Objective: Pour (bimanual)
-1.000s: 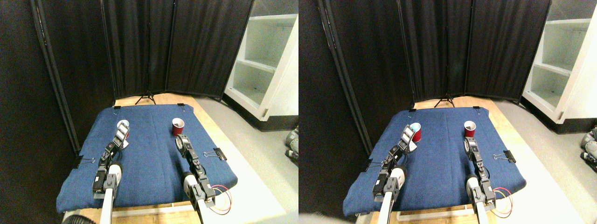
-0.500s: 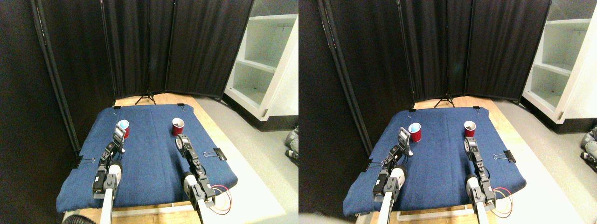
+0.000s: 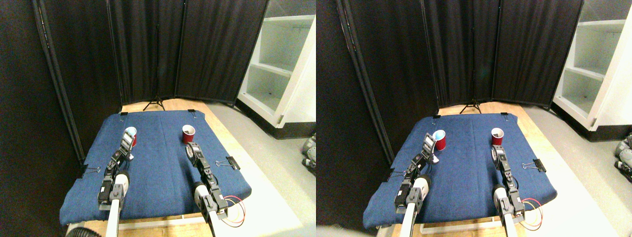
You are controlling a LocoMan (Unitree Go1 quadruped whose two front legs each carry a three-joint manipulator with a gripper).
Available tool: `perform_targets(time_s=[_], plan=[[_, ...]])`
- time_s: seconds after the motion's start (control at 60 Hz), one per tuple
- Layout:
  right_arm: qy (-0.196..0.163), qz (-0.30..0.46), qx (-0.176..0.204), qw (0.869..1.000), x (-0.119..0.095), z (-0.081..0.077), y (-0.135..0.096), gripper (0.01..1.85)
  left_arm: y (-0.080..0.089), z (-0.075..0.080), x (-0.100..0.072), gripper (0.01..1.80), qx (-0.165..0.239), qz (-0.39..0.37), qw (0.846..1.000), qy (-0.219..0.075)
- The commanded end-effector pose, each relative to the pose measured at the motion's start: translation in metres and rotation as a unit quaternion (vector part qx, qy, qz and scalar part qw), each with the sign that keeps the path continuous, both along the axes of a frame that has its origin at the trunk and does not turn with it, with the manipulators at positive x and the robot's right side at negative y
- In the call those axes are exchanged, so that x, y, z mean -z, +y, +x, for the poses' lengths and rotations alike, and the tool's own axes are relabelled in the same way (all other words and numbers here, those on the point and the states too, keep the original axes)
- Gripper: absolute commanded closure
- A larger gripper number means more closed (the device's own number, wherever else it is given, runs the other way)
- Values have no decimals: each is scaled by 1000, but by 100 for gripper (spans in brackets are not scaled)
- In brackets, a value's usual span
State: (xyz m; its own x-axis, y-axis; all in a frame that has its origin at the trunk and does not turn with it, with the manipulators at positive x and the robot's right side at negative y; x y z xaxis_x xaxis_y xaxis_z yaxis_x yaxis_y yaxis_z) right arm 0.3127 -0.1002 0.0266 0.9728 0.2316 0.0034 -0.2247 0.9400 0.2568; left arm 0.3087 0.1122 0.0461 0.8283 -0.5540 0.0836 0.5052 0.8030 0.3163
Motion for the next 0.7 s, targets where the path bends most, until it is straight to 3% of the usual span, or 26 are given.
perform_targets(time_s=[0.017, 0.15, 0.217, 0.367, 0.483, 0.5, 0.533, 0.583, 0.7], plan=[[-13, 9, 6, 1000, -8, -7, -1, 176, -1, 8, 8, 55, 113, 60, 991, -33], [-13, 11, 7, 1000, -7, -7, -1, 176, -3, 8, 15, 57, 98, 61, 993, -14], [-11, 10, 8, 1000, -7, -8, -1, 176, -5, 7, 20, 79, 88, 74, 993, 4], [-12, 15, 10, 1000, -7, -10, -1, 177, -6, 10, 37, 90, 63, 92, 993, 32], [-12, 14, 6, 1000, -7, -11, -1, 177, -3, 13, 48, 82, 52, 93, 994, 37], [-9, 17, 8, 1000, -7, -11, -1, 177, -1, 15, 53, 71, 45, 95, 994, 41], [-9, 17, 8, 1000, -7, -11, -1, 177, -1, 15, 53, 71, 45, 95, 994, 41], [-8, 14, 14, 1000, -7, -13, 0, 175, 2, 17, 60, 51, 24, 98, 994, 47], [-11, 11, 10, 1000, -6, -13, 0, 177, 3, 15, 60, 54, 24, 96, 994, 39]])
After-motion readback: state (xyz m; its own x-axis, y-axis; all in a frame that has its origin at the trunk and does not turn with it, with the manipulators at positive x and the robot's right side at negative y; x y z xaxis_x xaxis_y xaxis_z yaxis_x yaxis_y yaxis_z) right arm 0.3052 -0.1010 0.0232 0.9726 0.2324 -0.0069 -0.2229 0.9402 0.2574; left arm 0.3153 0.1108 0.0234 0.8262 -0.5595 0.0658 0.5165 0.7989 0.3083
